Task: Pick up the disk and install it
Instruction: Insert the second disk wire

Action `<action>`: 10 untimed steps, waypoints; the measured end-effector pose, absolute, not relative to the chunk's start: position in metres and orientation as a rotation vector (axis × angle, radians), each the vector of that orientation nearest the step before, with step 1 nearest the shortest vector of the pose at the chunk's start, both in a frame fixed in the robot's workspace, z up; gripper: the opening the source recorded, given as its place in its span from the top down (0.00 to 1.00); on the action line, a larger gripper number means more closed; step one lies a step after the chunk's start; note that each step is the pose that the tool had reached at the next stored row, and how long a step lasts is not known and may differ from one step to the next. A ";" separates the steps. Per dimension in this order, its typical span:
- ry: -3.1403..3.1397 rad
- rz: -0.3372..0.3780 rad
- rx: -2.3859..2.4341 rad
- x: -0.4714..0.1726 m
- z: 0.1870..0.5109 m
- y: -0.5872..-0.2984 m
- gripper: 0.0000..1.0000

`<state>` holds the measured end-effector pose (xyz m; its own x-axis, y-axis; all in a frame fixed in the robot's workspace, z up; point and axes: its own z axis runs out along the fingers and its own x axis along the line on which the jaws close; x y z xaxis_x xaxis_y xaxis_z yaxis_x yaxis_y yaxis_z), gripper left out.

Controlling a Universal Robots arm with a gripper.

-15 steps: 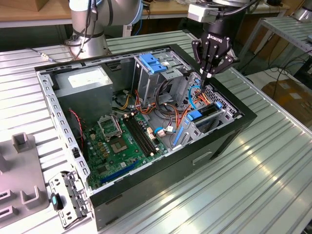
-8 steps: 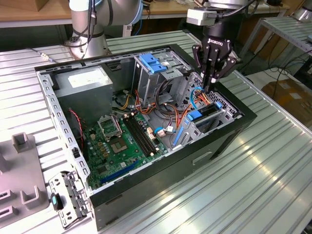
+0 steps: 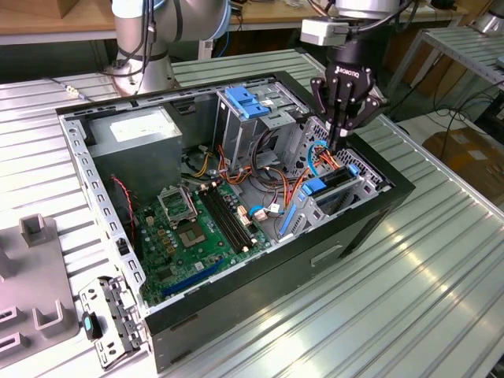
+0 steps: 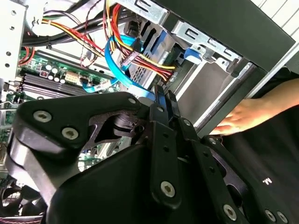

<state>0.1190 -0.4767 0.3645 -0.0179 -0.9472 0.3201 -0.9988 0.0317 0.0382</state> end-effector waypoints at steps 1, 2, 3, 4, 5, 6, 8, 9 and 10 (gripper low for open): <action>-2.054 0.289 2.005 0.118 0.364 -0.479 0.84; -2.054 0.290 2.008 0.118 0.363 -0.481 0.84; -2.055 0.291 2.013 0.117 0.362 -0.484 0.84; -2.055 0.294 2.017 0.116 0.361 -0.486 0.84; -2.053 0.296 2.020 0.115 0.360 -0.487 0.84; -2.051 0.298 2.026 0.114 0.359 -0.488 0.84; -2.047 0.295 2.039 0.111 0.357 -0.490 0.84; -2.046 0.293 2.043 0.110 0.356 -0.490 0.84; -2.046 0.292 2.047 0.109 0.355 -0.491 0.84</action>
